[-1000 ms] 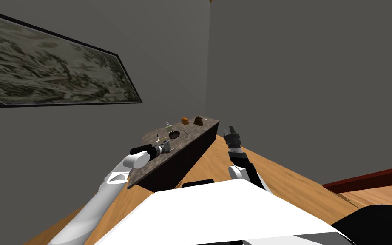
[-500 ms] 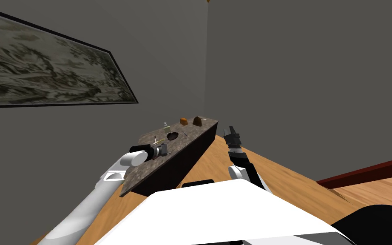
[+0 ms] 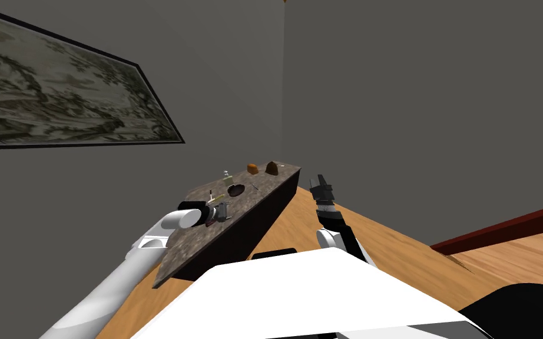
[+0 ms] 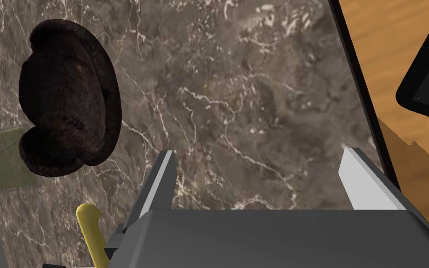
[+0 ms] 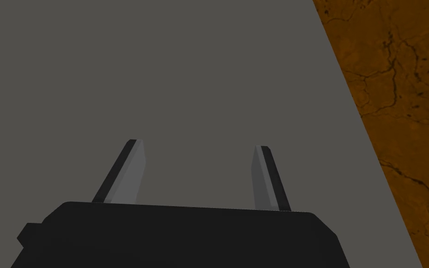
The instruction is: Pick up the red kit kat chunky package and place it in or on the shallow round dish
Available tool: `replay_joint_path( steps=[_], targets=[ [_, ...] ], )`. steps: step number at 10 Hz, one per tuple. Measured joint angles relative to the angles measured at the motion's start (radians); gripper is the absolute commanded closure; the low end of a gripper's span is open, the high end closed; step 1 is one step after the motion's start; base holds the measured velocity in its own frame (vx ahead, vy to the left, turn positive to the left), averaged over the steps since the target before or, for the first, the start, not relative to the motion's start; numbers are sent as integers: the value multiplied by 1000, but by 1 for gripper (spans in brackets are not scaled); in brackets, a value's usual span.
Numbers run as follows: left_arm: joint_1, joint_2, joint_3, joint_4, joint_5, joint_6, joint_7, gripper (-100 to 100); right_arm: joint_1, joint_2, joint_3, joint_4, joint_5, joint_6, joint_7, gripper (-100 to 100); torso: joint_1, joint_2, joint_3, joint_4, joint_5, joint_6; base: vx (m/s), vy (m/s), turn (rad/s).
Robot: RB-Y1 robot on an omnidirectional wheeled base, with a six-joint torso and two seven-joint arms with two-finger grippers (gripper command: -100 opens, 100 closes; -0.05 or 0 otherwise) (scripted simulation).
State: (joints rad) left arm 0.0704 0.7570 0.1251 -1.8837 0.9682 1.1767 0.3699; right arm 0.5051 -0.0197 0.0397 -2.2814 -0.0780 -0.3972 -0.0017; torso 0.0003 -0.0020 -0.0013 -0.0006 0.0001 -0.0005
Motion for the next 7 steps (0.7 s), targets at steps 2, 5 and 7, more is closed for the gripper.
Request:
replay_joint_path(
  steps=[2, 5, 7],
  targets=[
    [-18, 24, 3, 42, 1, 58, 26, -100, 0, 0, 0, 0, 0, 0, 0, 0, 0, -1, -1, 0, 0, 0, 57, 3, -73],
    [-28, 64, 18, 106, 10, 145, 56, -100, 0, 0, 0, 0, 0, 0, 0, 0, 0, -1, 0, 0, 0, 0, 41, 3, -60],
    [-25, 85, 27, 135, 10, 200, 74, -100, 0, 0, 0, 0, 0, 0, 0, 0, 0, 0, 0, 0, 0, 0, 40, 13, -69]
  ],
)
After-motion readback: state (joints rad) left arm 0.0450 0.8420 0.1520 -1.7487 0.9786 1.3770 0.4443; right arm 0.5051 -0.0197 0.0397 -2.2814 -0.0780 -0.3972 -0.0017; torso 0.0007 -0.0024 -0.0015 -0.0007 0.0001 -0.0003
